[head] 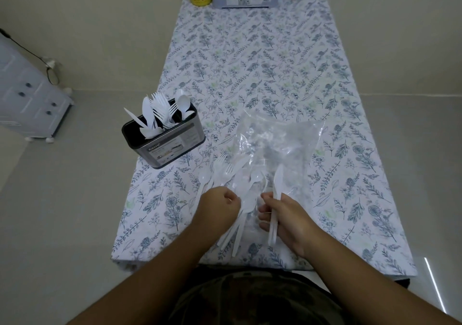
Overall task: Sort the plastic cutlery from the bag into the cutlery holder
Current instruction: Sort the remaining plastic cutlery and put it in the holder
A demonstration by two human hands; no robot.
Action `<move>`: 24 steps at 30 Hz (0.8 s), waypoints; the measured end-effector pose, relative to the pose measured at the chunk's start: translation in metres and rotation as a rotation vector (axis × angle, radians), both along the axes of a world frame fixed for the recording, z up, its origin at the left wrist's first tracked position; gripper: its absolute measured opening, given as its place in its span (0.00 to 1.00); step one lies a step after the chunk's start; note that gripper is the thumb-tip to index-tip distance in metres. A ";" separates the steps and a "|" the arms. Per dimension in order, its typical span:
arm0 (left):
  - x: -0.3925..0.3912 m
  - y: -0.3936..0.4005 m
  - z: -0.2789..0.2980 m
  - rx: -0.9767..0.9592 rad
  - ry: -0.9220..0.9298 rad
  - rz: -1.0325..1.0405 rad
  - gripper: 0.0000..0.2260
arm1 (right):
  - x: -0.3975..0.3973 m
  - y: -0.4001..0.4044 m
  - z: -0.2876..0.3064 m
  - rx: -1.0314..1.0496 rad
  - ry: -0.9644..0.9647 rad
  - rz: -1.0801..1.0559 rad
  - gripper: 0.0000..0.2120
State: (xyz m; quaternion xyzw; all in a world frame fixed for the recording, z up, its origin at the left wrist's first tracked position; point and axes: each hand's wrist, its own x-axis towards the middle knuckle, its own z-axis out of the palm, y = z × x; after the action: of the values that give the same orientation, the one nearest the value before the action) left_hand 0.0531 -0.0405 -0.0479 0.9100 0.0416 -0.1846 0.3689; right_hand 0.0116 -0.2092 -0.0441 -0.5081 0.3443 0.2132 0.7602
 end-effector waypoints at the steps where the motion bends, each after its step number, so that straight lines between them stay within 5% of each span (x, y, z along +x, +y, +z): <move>1: -0.008 -0.001 0.003 -0.022 0.013 -0.025 0.04 | 0.002 0.002 0.000 0.021 -0.018 0.004 0.09; 6: -0.027 0.002 0.011 -0.087 0.090 -0.225 0.08 | 0.006 0.009 -0.004 -0.071 -0.024 0.086 0.11; 11: 0.000 0.017 -0.007 0.090 -0.008 -0.030 0.05 | 0.004 0.003 -0.005 -0.090 0.076 0.049 0.12; 24: 0.014 0.011 -0.031 0.206 0.034 -0.076 0.06 | 0.003 0.005 -0.003 -0.091 0.080 0.070 0.12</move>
State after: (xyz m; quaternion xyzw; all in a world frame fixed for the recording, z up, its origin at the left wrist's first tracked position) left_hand 0.0671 -0.0293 -0.0786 0.9407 0.0319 -0.2088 0.2654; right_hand 0.0150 -0.2043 -0.0471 -0.5448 0.3660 0.2440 0.7139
